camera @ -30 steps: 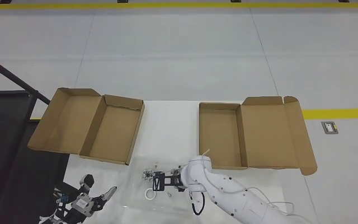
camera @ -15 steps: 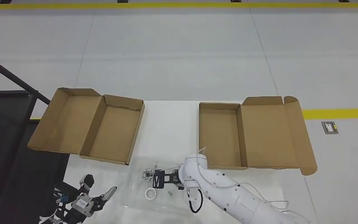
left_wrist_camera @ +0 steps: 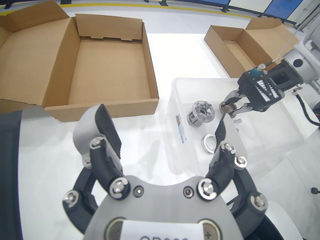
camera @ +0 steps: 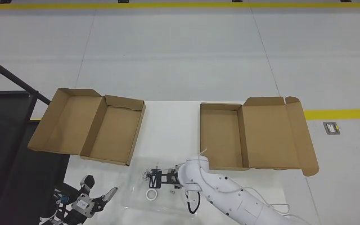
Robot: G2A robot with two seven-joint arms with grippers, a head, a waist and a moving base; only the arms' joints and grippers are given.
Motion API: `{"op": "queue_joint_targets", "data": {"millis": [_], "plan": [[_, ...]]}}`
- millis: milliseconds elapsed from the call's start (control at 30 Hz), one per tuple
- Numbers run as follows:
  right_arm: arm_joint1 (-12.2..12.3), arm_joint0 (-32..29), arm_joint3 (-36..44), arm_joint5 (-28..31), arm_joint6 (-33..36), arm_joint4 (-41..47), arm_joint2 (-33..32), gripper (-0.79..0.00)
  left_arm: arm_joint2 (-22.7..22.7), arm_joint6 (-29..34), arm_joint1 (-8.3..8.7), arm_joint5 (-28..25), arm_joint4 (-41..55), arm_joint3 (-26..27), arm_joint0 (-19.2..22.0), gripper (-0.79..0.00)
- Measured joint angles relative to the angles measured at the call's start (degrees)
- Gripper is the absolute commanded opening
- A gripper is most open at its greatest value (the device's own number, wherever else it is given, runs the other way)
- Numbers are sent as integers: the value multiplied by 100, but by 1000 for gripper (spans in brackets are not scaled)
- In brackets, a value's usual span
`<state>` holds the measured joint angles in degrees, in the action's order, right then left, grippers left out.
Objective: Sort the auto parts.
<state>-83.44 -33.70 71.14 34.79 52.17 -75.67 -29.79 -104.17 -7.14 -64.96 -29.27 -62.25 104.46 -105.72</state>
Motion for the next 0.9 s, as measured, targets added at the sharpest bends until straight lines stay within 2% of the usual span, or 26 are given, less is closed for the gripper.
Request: {"op": "queue_joint_targets", "data": {"millis": [367,700,900], "plan": [[628,-1180,1760,250,-1061,-825,-1201,-785,0,0,0,0,0,0,0,0],[636,-1203,1780,223,-1089,-837,-1219,-785,0,0,0,0,0,0,0,0],[706,-1412,2228,-157,-1632,-1176,-1523,-785,0,0,0,0,0,0,0,0]]}}
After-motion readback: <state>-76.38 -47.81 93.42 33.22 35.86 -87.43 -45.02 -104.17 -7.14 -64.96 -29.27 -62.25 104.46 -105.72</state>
